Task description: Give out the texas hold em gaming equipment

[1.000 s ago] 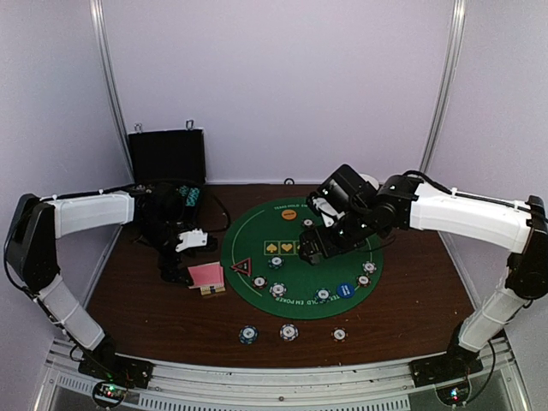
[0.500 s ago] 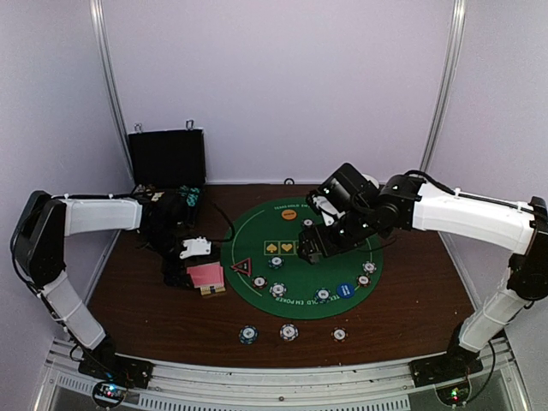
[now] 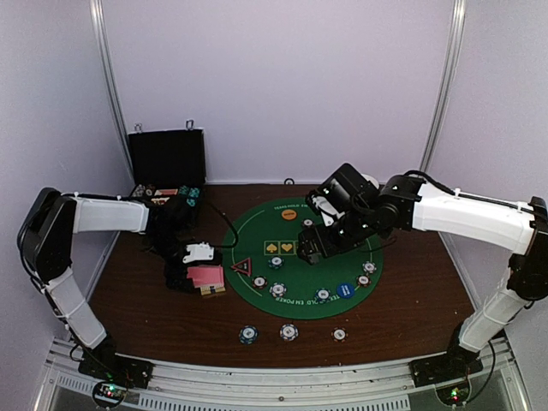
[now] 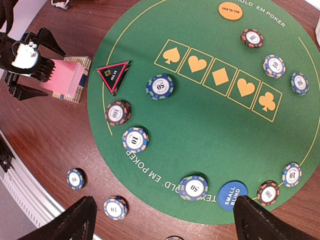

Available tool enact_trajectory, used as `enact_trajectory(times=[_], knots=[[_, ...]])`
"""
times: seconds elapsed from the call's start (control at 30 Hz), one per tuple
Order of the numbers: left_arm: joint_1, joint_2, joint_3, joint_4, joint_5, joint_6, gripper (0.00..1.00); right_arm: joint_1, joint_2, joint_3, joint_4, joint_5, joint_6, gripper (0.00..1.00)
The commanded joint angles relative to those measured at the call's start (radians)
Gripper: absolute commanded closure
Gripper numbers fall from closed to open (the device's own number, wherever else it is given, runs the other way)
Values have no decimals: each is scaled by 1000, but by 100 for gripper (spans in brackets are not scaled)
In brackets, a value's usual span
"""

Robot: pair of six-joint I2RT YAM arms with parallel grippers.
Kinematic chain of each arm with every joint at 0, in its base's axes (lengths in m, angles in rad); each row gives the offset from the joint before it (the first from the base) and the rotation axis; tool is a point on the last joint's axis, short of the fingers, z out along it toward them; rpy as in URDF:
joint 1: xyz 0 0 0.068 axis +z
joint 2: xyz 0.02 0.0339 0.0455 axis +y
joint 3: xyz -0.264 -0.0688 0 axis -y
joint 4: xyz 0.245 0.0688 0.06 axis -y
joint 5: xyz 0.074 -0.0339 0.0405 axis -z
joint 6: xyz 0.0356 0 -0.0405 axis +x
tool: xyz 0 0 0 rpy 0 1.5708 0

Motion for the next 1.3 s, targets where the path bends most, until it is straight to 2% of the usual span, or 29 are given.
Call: enact_trajectory(times=[0.0,0.27,0.77,0.97,1.27], knots=[[-7,30,8,32,-18,-8,2,5,-13,22,-10,11,5,1],[-14,54,18,35,-13,-19,2,5,-22,9,-12,14,10,0],[-27,61,-1,70,-12,-51,5,5,-26,-19,1,2,20,7],[-27,70,-14,92,-29,-36,10,5,-29,-23,0,-7,24,10],[-27,59,-23,118,-26,-58,23,5,-29,-26,-5,-14,27,15]])
